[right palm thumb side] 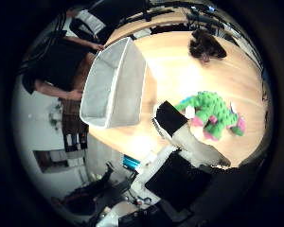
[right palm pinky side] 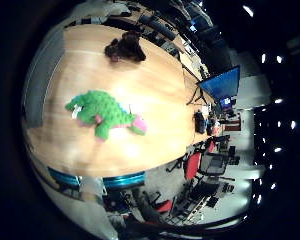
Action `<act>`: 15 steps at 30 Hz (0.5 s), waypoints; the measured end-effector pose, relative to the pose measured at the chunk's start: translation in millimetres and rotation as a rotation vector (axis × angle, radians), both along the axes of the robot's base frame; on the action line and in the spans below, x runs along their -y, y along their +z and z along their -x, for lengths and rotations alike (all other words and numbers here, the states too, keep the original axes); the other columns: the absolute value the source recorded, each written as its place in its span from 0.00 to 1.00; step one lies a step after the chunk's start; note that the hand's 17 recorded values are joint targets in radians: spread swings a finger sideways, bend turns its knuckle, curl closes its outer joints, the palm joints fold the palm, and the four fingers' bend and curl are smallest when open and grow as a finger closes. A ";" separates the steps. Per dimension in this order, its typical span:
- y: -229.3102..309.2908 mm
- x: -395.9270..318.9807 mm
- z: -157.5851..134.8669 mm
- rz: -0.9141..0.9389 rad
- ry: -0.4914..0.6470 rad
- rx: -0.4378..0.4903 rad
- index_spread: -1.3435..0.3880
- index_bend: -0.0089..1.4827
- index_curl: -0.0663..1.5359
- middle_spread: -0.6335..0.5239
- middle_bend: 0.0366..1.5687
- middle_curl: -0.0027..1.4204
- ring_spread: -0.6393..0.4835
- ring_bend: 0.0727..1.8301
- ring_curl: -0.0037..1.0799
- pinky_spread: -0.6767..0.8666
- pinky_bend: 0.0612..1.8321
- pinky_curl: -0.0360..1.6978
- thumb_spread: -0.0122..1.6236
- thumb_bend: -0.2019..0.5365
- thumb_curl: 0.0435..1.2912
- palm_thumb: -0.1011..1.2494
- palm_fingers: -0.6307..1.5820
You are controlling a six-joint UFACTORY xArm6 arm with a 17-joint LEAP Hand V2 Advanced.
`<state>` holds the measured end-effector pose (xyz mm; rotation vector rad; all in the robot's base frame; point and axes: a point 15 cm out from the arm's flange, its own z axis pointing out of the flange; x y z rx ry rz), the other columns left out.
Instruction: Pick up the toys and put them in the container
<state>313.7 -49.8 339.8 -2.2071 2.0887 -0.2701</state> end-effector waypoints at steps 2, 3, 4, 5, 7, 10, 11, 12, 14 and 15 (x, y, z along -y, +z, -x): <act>-10.9 13.1 -7.2 0.001 -0.022 -0.012 0.51 0.12 0.23 0.38 0.17 0.26 0.43 0.29 0.18 0.63 0.28 0.10 0.65 0.24 0.19 0.41 0.45; -15.7 18.8 -9.6 0.002 -0.030 -0.018 0.51 0.12 0.23 0.38 0.17 0.26 0.43 0.29 0.18 0.63 0.28 0.10 0.65 0.24 0.19 0.41 0.45; -20.1 24.5 -12.4 0.001 -0.039 -0.021 0.51 0.12 0.23 0.38 0.17 0.26 0.43 0.29 0.18 0.63 0.28 0.10 0.64 0.24 0.19 0.42 0.45; -26.7 30.3 -14.4 0.001 -0.045 -0.026 0.51 0.12 0.23 0.38 0.17 0.26 0.43 0.29 0.18 0.62 0.28 0.10 0.64 0.24 0.19 0.42 0.45; -39.1 40.2 -17.3 0.000 -0.056 -0.040 0.51 0.12 0.23 0.38 0.17 0.26 0.43 0.30 0.18 0.62 0.28 0.10 0.64 0.24 0.19 0.42 0.45; -54.2 51.8 -17.8 -0.005 -0.069 -0.069 0.51 0.12 0.23 0.38 0.17 0.26 0.42 0.30 0.18 0.62 0.29 0.10 0.64 0.24 0.19 0.42 0.45; -58.0 54.4 -17.5 -0.007 -0.069 -0.079 0.51 0.11 0.23 0.38 0.17 0.26 0.42 0.30 0.18 0.62 0.29 0.10 0.64 0.24 0.19 0.42 0.45; -62.0 56.9 -17.3 -0.009 -0.070 -0.089 0.51 0.11 0.23 0.38 0.17 0.26 0.42 0.30 0.18 0.62 0.29 0.10 0.64 0.24 0.19 0.42 0.45; -68.8 63.2 -18.0 -0.010 -0.076 -0.097 0.51 0.11 0.23 0.38 0.17 0.26 0.42 0.30 0.19 0.62 0.29 0.10 0.63 0.24 0.19 0.42 0.45; -72.3 64.7 -18.0 -0.012 -0.076 -0.103 0.51 0.11 0.22 0.38 0.17 0.26 0.42 0.30 0.19 0.62 0.29 0.10 0.63 0.24 0.19 0.42 0.44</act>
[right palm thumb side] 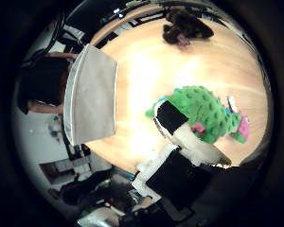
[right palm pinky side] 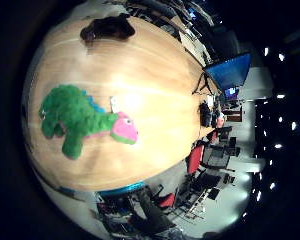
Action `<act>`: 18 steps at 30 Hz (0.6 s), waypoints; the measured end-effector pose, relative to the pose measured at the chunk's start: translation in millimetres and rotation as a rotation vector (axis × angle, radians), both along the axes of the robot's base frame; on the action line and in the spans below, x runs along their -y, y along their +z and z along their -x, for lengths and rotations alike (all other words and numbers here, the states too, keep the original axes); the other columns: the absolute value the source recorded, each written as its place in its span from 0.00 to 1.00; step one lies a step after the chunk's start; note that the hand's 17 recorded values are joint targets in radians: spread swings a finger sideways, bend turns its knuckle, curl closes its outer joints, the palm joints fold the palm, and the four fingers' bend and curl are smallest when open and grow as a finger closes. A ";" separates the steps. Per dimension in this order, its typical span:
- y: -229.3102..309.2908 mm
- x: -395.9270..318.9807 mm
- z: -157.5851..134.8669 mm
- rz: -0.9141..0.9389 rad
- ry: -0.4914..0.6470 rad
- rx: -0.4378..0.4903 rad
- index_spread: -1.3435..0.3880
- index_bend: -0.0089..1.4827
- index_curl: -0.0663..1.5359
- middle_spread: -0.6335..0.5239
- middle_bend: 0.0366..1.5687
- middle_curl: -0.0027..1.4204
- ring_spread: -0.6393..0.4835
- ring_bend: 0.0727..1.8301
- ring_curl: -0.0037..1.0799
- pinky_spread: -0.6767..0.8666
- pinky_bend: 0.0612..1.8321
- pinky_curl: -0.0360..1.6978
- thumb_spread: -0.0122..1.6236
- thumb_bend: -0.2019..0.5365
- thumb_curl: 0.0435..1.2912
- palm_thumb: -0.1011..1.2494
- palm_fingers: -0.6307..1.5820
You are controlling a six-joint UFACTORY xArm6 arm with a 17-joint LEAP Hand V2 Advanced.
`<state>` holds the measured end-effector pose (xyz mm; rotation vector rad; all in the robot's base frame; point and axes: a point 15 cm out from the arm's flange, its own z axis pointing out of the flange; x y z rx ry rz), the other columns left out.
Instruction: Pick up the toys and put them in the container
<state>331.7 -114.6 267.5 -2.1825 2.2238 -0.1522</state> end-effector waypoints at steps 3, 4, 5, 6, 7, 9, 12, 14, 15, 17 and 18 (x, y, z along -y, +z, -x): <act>-17.1 3.4 2.6 -0.010 0.007 -0.033 0.51 0.11 0.22 0.38 0.17 0.26 0.42 0.31 0.19 0.61 0.30 0.10 0.62 0.23 0.19 0.41 0.44; -21.8 4.5 3.8 -0.014 0.008 -0.045 0.51 0.11 0.22 0.38 0.17 0.26 0.42 0.31 0.19 0.61 0.30 0.10 0.62 0.23 0.19 0.40 0.44; -27.0 5.1 5.1 -0.020 0.009 -0.057 0.51 0.11 0.22 0.38 0.16 0.26 0.42 0.31 0.19 0.61 0.30 0.10 0.62 0.23 0.19 0.40 0.44; -31.9 6.4 6.6 -0.026 0.008 -0.069 0.51 0.11 0.22 0.38 0.16 0.26 0.42 0.31 0.19 0.61 0.31 0.10 0.61 0.22 0.19 0.39 0.43; -35.8 7.2 7.7 -0.032 0.008 -0.079 0.51 0.11 0.22 0.38 0.16 0.26 0.42 0.31 0.19 0.62 0.31 0.11 0.61 0.22 0.19 0.39 0.43; -44.6 8.6 10.0 -0.043 0.009 -0.102 0.52 0.10 0.21 0.38 0.16 0.26 0.42 0.32 0.19 0.62 0.33 0.11 0.61 0.23 0.19 0.38 0.43; -54.6 11.6 13.2 -0.059 0.006 -0.126 0.52 0.10 0.21 0.39 0.16 0.26 0.42 0.32 0.19 0.62 0.35 0.11 0.60 0.23 0.19 0.38 0.43; -62.9 12.1 15.0 -0.077 0.006 -0.146 0.52 0.10 0.21 0.39 0.16 0.26 0.42 0.33 0.20 0.62 0.37 0.12 0.60 0.23 0.19 0.37 0.43; -67.1 12.8 16.0 -0.085 0.005 -0.155 0.52 0.10 0.20 0.39 0.16 0.26 0.41 0.33 0.20 0.62 0.38 0.12 0.60 0.23 0.19 0.37 0.43; -74.6 14.4 18.0 -0.101 0.003 -0.173 0.52 0.10 0.20 0.39 0.16 0.26 0.41 0.33 0.20 0.62 0.39 0.12 0.59 0.23 0.19 0.37 0.43; -77.3 14.7 18.4 -0.106 0.005 -0.179 0.52 0.10 0.20 0.38 0.16 0.26 0.41 0.33 0.20 0.62 0.39 0.12 0.59 0.23 0.19 0.37 0.43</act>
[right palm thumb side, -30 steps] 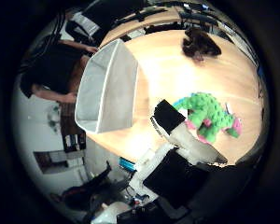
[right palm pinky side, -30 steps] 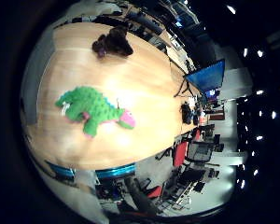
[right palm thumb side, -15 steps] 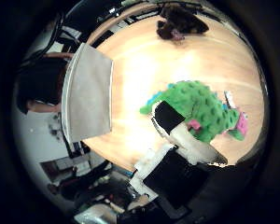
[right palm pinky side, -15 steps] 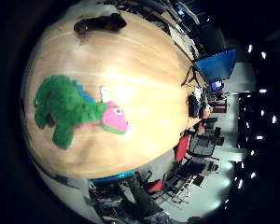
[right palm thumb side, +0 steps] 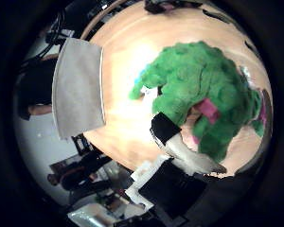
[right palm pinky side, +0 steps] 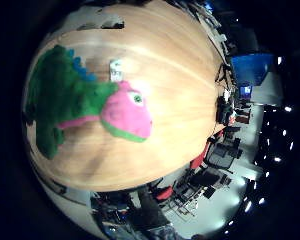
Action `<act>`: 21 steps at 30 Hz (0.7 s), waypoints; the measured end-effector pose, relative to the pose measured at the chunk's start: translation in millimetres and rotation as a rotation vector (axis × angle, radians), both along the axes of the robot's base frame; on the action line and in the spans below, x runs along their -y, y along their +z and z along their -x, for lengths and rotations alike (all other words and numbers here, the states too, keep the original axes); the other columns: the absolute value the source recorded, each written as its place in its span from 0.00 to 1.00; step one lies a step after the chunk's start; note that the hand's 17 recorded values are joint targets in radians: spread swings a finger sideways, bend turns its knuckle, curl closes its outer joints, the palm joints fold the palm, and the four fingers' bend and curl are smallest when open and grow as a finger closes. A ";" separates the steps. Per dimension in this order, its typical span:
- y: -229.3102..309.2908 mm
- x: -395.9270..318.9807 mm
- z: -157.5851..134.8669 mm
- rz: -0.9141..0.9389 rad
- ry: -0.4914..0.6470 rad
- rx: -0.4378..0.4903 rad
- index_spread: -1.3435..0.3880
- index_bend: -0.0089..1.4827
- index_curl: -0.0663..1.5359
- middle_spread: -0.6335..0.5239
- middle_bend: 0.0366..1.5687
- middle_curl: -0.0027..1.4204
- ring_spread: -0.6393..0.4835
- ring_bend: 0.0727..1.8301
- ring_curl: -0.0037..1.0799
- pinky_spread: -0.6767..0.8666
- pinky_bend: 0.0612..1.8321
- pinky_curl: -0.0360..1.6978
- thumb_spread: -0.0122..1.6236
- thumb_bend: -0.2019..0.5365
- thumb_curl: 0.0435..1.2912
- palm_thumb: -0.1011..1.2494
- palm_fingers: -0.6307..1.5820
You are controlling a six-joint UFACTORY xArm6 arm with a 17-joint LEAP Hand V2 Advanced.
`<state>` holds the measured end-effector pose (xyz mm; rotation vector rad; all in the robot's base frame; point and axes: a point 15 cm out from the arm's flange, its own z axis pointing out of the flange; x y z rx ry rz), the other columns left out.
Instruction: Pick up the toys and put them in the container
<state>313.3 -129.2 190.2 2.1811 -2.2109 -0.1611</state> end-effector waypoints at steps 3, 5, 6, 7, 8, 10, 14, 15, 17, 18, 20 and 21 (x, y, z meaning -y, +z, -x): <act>-6.5 0.8 -0.3 -0.009 0.006 -0.018 0.52 0.11 0.20 0.38 0.16 0.26 0.41 0.33 0.20 0.62 0.40 0.12 0.59 0.23 0.19 0.37 0.42; -9.3 0.5 -1.2 -0.013 0.006 -0.024 0.52 0.11 0.20 0.38 0.17 0.26 0.41 0.34 0.20 0.62 0.41 0.12 0.59 0.23 0.20 0.37 0.42; -11.4 0.6 -1.5 -0.015 0.006 -0.028 0.52 0.11 0.20 0.38 0.17 0.26 0.41 0.34 0.20 0.62 0.41 0.12 0.59 0.23 0.20 0.37 0.42; -14.2 0.7 -1.7 -0.017 0.005 -0.033 0.52 0.11 0.20 0.38 0.17 0.26 0.41 0.35 0.20 0.62 0.41 0.12 0.59 0.23 0.20 0.36 0.42; -15.7 1.3 -3.3 -0.016 0.005 -0.031 0.52 0.11 0.20 0.38 0.17 0.26 0.41 0.35 0.21 0.62 0.41 0.11 0.59 0.23 0.20 0.36 0.42; -19.9 0.0 -5.8 -0.018 0.005 -0.026 0.52 0.10 0.20 0.38 0.17 0.26 0.40 0.37 0.21 0.61 0.42 0.11 0.58 0.23 0.20 0.37 0.43; -27.8 -3.1 -9.7 -0.029 -0.002 -0.022 0.52 0.10 0.19 0.37 0.18 0.26 0.36 0.43 0.23 0.55 0.44 0.11 0.59 0.24 0.20 0.39 0.45; -30.0 -3.1 -10.6 -0.029 -0.002 -0.023 0.52 0.10 0.19 0.36 0.18 0.27 0.34 0.44 0.24 0.53 0.45 0.11 0.59 0.24 0.21 0.39 0.46; -35.2 -3.3 -10.4 -0.032 0.001 -0.032 0.52 0.10 0.19 0.36 0.19 0.27 0.33 0.45 0.25 0.51 0.46 0.11 0.59 0.24 0.21 0.40 0.46; -37.6 -3.5 -10.1 -0.035 0.004 -0.038 0.52 0.10 0.19 0.36 0.19 0.27 0.33 0.46 0.25 0.50 0.46 0.11 0.59 0.24 0.21 0.40 0.45; -42.3 -5.1 -10.4 -0.039 0.010 -0.051 0.52 0.11 0.19 0.36 0.20 0.27 0.34 0.44 0.25 0.50 0.48 0.11 0.58 0.23 0.20 0.39 0.44; -45.0 -5.6 -10.2 -0.042 0.011 -0.058 0.52 0.11 0.20 0.37 0.20 0.27 0.34 0.44 0.25 0.49 0.48 0.11 0.58 0.22 0.20 0.39 0.43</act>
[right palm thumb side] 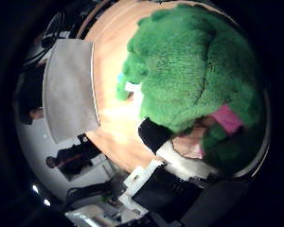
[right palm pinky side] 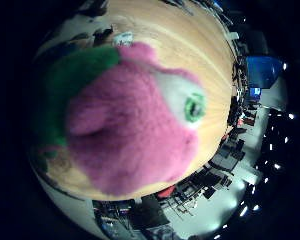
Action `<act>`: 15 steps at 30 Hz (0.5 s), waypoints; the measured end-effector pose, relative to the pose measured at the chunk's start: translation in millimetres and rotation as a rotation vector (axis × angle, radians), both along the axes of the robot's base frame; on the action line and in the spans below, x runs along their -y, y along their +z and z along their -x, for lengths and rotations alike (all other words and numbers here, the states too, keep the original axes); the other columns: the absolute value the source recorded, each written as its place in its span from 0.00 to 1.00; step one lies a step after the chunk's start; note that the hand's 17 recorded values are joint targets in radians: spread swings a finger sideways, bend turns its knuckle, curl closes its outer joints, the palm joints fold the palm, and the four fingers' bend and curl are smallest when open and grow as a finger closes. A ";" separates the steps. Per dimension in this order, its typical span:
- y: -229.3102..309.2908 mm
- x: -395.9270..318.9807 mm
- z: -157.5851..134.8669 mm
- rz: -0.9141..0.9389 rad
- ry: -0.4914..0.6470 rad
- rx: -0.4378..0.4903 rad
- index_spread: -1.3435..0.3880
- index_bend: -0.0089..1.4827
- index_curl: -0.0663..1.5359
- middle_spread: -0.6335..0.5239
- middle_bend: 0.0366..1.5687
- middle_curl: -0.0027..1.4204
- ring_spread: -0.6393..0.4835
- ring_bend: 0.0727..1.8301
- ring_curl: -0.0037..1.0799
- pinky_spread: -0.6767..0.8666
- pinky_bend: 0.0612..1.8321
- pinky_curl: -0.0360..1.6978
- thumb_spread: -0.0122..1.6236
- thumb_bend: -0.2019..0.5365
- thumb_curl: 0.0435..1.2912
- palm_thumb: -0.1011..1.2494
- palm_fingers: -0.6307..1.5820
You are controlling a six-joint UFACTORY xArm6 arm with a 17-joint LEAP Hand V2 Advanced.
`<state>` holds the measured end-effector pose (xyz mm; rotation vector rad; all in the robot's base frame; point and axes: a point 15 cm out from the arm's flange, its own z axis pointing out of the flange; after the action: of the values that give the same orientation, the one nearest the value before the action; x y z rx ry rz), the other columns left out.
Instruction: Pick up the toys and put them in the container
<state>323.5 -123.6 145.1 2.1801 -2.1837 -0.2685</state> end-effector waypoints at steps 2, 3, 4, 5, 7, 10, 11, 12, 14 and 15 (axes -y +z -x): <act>-2.7 -0.4 -0.1 -0.003 -0.001 -0.006 0.52 0.11 0.20 0.37 0.20 0.27 0.34 0.44 0.25 0.49 0.48 0.10 0.58 0.23 0.21 0.38 0.43; -4.1 -0.5 0.6 -0.004 -0.005 -0.010 0.52 0.11 0.20 0.37 0.20 0.27 0.34 0.45 0.25 0.49 0.49 0.10 0.58 0.24 0.21 0.39 0.43; -5.0 -0.2 1.1 -0.004 -0.011 -0.012 0.52 0.10 0.19 0.36 0.21 0.27 0.33 0.47 0.25 0.48 0.49 0.10 0.58 0.26 0.21 0.42 0.45; -6.0 0.4 1.1 -0.004 -0.019 -0.011 0.52 0.09 0.19 0.35 0.21 0.27 0.31 0.50 0.26 0.45 0.52 0.10 0.59 0.28 0.22 0.45 0.48; -7.0 3.2 -4.2 0.007 -0.026 0.013 0.50 0.08 0.17 0.28 0.23 0.27 0.26 0.56 0.27 0.31 0.63 0.12 0.61 0.33 0.23 0.54 0.63; -7.6 7.3 -13.2 0.020 -0.038 0.052 0.47 0.13 0.18 0.21 0.30 0.30 0.24 0.58 0.31 0.21 0.66 0.14 0.63 0.35 0.24 0.60 0.76; -8.3 7.5 -14.0 0.018 -0.043 0.053 0.46 0.14 0.18 0.19 0.32 0.31 0.23 0.58 0.31 0.18 0.66 0.15 0.63 0.35 0.25 0.62 0.78; -8.5 8.2 -15.1 0.015 -0.048 0.055 0.46 0.17 0.20 0.17 0.35 0.33 0.23 0.58 0.33 0.16 0.65 0.16 0.63 0.36 0.25 0.65 0.82; -8.1 7.8 -17.1 0.011 -0.053 0.059 0.45 0.21 0.23 0.16 0.38 0.34 0.23 0.58 0.35 0.14 0.64 0.16 0.63 0.37 0.26 0.68 0.85; -7.3 8.6 -17.9 0.011 -0.057 0.061 0.44 0.22 0.24 0.16 0.41 0.36 0.24 0.59 0.36 0.13 0.63 0.17 0.63 0.37 0.26 0.70 0.86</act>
<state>341.4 -132.2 137.9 2.1516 -2.2760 -0.1939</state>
